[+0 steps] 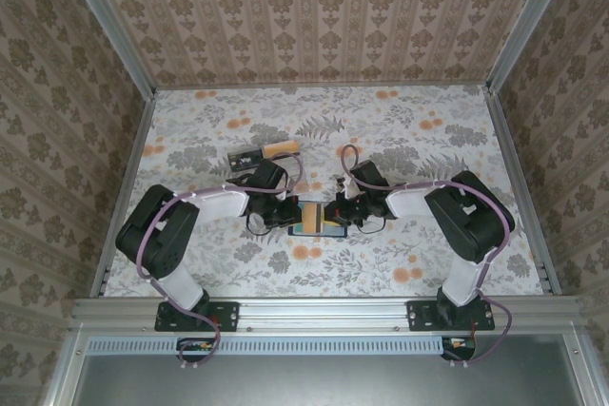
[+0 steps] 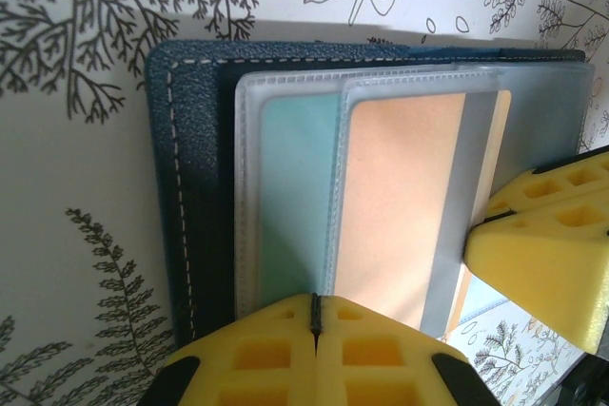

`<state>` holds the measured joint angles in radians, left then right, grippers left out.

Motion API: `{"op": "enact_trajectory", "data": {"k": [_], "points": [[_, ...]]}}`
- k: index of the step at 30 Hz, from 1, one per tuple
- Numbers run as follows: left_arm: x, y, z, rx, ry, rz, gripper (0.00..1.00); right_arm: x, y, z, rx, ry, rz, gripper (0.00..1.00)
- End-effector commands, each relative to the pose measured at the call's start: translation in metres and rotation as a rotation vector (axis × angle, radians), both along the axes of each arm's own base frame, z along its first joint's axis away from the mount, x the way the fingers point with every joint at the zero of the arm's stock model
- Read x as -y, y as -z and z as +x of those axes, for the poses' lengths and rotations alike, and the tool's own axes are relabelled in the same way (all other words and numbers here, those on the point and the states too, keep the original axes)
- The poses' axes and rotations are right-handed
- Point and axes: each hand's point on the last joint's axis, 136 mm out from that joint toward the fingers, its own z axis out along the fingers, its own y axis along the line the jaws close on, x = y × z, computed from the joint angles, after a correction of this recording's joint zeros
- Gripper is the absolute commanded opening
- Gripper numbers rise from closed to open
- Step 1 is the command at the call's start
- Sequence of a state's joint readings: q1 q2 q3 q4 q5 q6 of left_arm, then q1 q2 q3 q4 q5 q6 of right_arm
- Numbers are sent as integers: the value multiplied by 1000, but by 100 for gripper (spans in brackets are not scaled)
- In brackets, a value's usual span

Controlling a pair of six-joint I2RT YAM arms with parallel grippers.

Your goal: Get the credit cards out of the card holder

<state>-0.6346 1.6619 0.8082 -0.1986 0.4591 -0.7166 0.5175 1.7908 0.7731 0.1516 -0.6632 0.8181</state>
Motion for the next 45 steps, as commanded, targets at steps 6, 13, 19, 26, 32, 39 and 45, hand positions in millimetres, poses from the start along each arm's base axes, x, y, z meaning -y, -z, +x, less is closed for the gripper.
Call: {"op": "enact_trajectory", "data": {"k": [6,13,19,26,32,39,45], "points": [[-20,22,-9,-51,-10,114,0,8,3,-3,-22,21,-1,12],[-17,21,-10,-52,-3,109,0,5,5,-2,-31,19,8,7],[-17,22,-11,-54,-1,111,0,6,5,-3,-27,19,7,0],[-18,22,-11,-55,0,115,0,14,3,-5,-26,19,-20,0],[-19,23,-12,-58,2,115,0,27,4,-6,-33,31,-21,0],[-19,23,-12,-59,2,114,0,31,1,-10,-33,19,-10,0],[-17,14,-7,-39,-7,97,0,36,-7,-9,-8,32,-2,0]]}}
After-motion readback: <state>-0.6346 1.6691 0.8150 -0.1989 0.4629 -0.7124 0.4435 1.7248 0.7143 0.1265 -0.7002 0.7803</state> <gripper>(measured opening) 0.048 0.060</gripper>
